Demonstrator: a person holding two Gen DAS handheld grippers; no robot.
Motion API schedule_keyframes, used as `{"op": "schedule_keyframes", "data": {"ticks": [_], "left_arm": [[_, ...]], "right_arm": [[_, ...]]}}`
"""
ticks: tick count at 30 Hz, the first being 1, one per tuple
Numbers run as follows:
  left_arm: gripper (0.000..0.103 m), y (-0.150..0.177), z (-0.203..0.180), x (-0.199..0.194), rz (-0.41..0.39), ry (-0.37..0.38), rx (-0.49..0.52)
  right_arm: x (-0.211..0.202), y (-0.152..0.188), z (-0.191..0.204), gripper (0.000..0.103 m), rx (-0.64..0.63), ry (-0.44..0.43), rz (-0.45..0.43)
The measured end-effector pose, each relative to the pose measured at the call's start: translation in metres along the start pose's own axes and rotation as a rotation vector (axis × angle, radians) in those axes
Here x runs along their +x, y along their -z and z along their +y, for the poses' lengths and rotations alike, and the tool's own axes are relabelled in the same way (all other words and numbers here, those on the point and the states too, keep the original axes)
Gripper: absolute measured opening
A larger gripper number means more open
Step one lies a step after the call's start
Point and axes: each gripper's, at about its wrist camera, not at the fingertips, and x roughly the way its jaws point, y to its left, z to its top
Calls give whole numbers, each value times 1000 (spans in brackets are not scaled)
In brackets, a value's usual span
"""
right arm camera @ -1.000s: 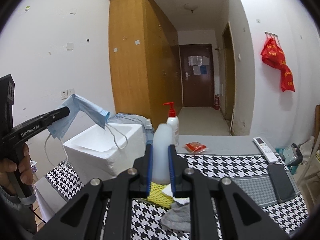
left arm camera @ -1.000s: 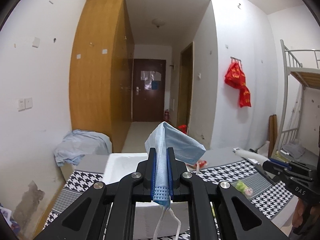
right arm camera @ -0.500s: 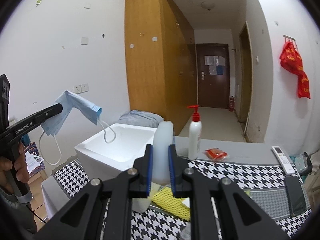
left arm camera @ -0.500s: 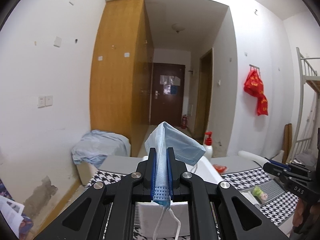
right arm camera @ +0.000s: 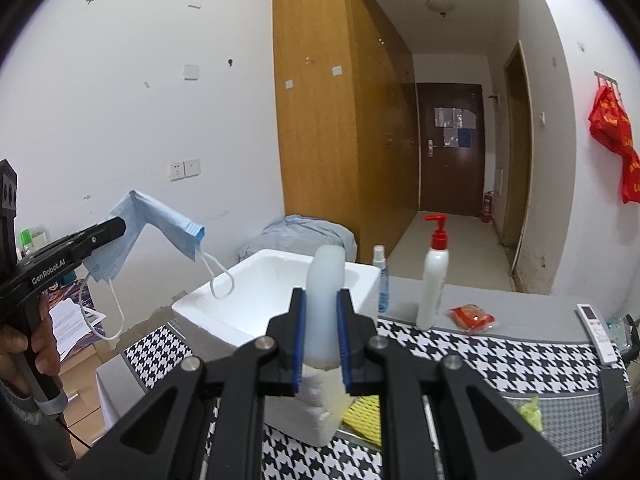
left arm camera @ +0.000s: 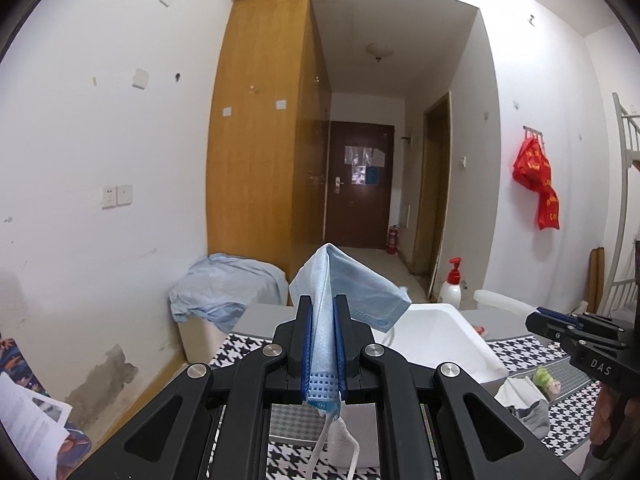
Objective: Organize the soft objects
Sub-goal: 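Carry the blue face mask with the left tool over the white foam box, then lower the mask into the foam box and open the left tool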
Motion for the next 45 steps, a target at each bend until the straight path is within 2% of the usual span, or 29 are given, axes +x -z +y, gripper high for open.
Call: {"op": "schedule_keyframes", "data": {"ticks": [21,32,44,45], "left_arm": [[11,11,35,-7,2,-67,-39],[11,13,39,-10,-7,-76,-77],[11,14,43,-9,-1,-79,-75],[11,14,43,-10,-3,-79,-77]], "right_arm": [[51,-10,34,18,-32,-78,70],[74,-9,37,18,-25,-70,112],[89,-8,37,18,-19,-51,149],[90,-8,37,25,-17,-51,151]]}}
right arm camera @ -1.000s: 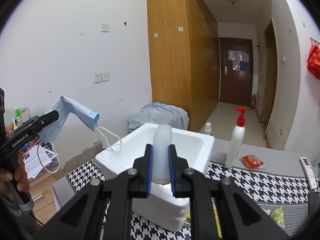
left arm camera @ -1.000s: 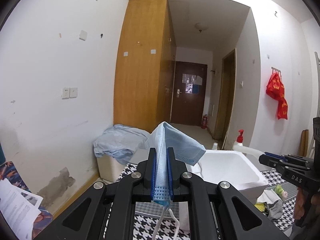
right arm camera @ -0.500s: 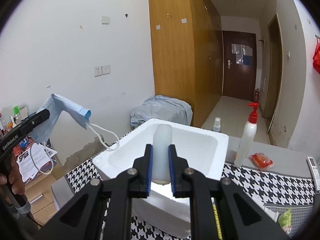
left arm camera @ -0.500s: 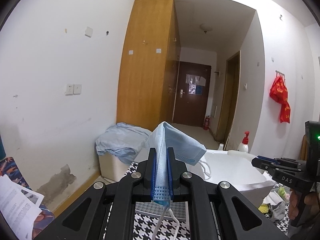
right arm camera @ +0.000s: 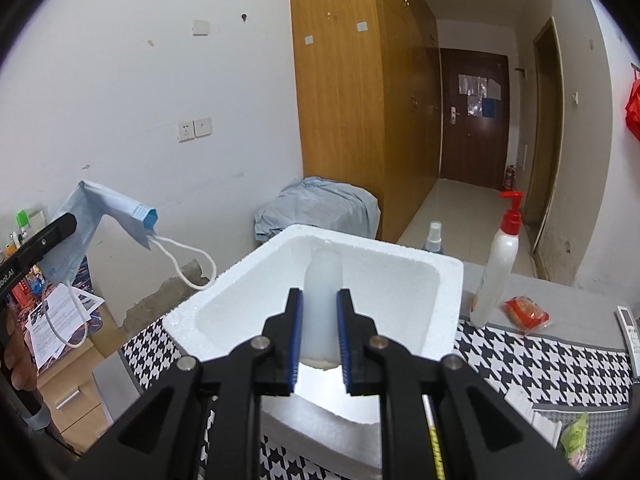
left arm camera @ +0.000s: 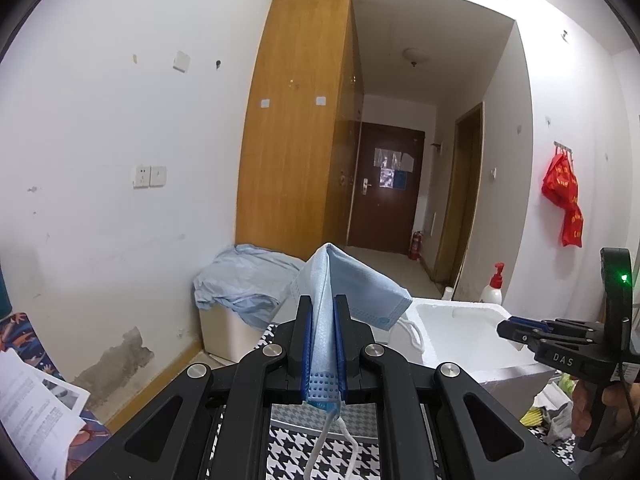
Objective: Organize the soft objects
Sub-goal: 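Lower the mask into the foam box and open the left tool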
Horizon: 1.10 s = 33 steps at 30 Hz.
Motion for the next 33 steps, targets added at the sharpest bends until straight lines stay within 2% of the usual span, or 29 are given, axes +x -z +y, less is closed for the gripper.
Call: {"op": "schedule_keyframes", "data": {"ticks": [2,4,5,6,13,22,24,26,33], "left_arm": [[11,-1,-1,0,0,3,0],[11,-1,-1,-1,-3,6,0],[11,-2,-1,-1,-4,8,1],[11,-3,-1,-2,-7,9,0],[11,-10,-5,-6,-29,28,-2],[11,-16,-29,2,-36,82,23],[11,-16,-36,5,-35,98,27],[11,-17,-41,9,-29,110,32],[11,-20,-61,22,-12,152,48]], "right_arm": [[1,0,0,31,1,-5,3],[0,0,1,53,-2,2,-3],[0,0,1,71,-3,3,-5],[-3,1,2,78,-3,-1,-14],[-16,1,-2,81,3,3,-42],[-38,6,-16,85,34,24,-75],[-42,7,-20,98,42,33,-83],[-48,8,-24,103,63,25,-102],[-61,13,-39,103,84,56,-112]]}}
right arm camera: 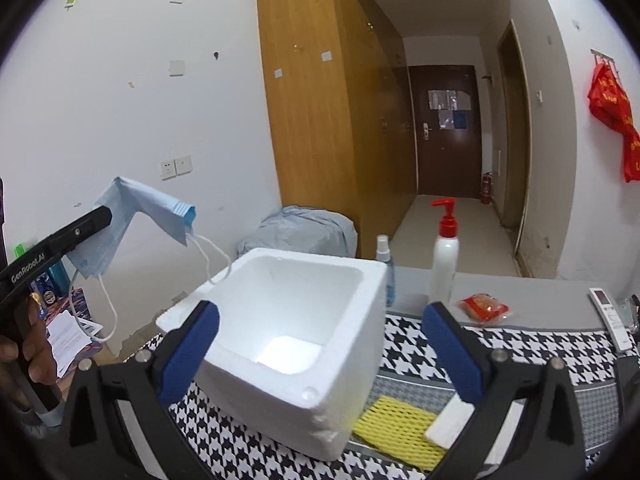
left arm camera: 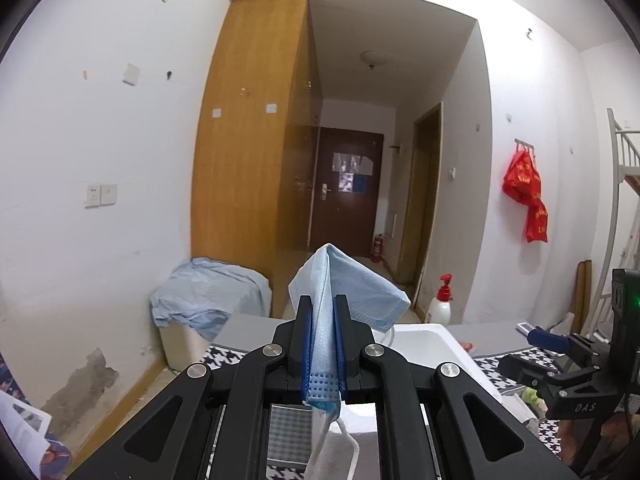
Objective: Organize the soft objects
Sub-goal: 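Lower the mask into the foam box and open the left tool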
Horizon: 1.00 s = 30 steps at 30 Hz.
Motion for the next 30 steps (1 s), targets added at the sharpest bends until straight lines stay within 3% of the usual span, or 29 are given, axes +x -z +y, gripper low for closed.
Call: {"op": "schedule_keyframes", "data": {"ticks": [22,30], "left_arm": [[11,6,-43,62,149,129,41],[11,10,-50,85,210,106,66]], "right_arm": [[-30,15,-35,103,17,83,-22],[-34,20,-44,103,36,96,-27]]}}
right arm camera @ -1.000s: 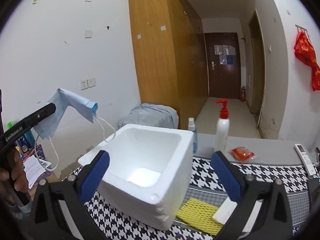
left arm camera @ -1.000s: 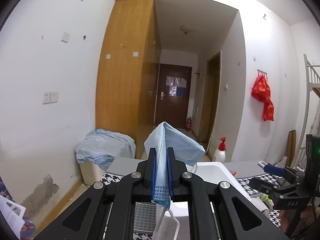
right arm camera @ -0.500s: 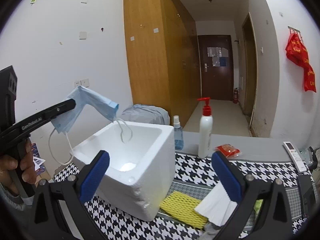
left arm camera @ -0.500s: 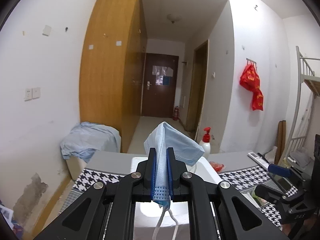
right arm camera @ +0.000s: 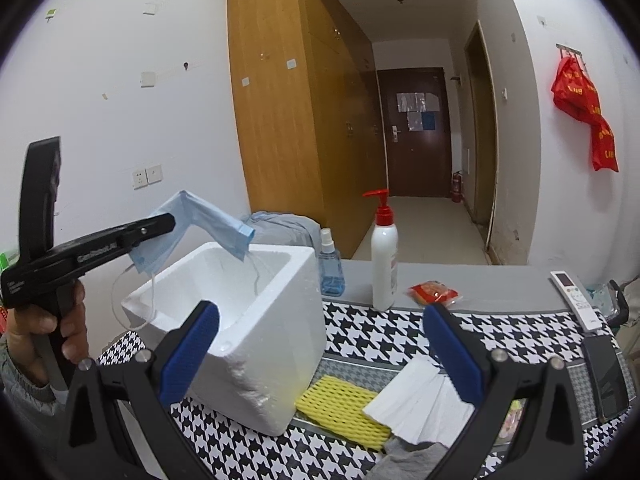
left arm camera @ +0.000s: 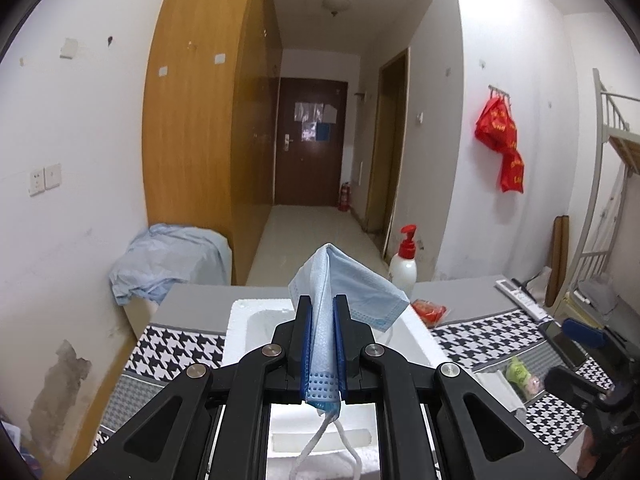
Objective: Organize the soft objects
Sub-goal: 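Lower the mask into the foam box and open the left tool, then withdraw the left tool from the foam box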
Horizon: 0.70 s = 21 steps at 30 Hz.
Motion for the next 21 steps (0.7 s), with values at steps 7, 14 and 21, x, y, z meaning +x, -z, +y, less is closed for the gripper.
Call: {"op": "schedule_keyframes", "data": {"ticks": [7,14,21], "left_arm": [[12,5,-3,21,60,-7,7],[64,9,-2,31,90,8,2],[102,6,-5,16,19,-4,-7]], "right_arm": [[2,2,-8,103,23,14,13],[9,3,-11,103,34,13,26],[6,3,-10,103,25,21,24]]}}
